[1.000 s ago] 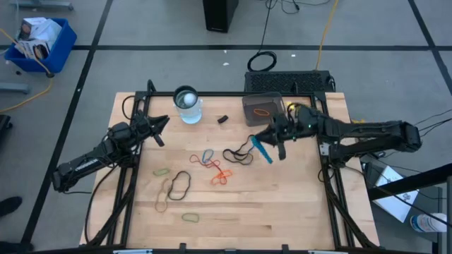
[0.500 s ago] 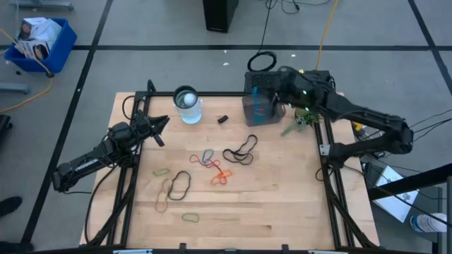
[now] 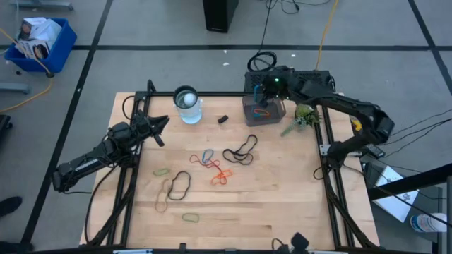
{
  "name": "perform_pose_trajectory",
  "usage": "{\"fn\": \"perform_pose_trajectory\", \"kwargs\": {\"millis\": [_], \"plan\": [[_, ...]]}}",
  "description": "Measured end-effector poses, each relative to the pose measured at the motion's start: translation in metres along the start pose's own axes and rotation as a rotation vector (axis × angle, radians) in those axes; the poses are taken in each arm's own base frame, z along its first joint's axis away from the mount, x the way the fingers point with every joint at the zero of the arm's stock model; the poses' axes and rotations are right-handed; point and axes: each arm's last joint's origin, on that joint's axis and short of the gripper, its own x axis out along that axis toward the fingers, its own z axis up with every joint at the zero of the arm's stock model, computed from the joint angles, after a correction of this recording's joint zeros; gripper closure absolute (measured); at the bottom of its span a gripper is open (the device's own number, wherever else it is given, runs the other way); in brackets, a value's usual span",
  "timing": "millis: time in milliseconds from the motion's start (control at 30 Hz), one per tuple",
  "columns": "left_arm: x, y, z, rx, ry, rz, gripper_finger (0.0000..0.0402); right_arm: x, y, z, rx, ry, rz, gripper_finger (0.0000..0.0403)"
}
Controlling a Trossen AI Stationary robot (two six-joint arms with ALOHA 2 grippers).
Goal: Pick and place rubber bands into bin
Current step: Put the blue rubber band into the black bin
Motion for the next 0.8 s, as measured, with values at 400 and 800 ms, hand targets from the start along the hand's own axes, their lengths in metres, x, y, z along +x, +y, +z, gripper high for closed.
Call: {"fn": "perform_pose_trajectory", "kwargs": {"millis": [400, 800], "plan": [[0.0, 0.0, 0.0, 0.0, 0.003, 0.0, 0.0332, 0.049, 0.009, -0.032, -0.03, 0.183, 0.007, 0.0403], [0.0, 0.0, 0.0, 0.022, 0.003, 0.0, 0.0332, 0.064, 0.016, -0.085, -0.056, 0.334, 0.018, 0.0403]]}}
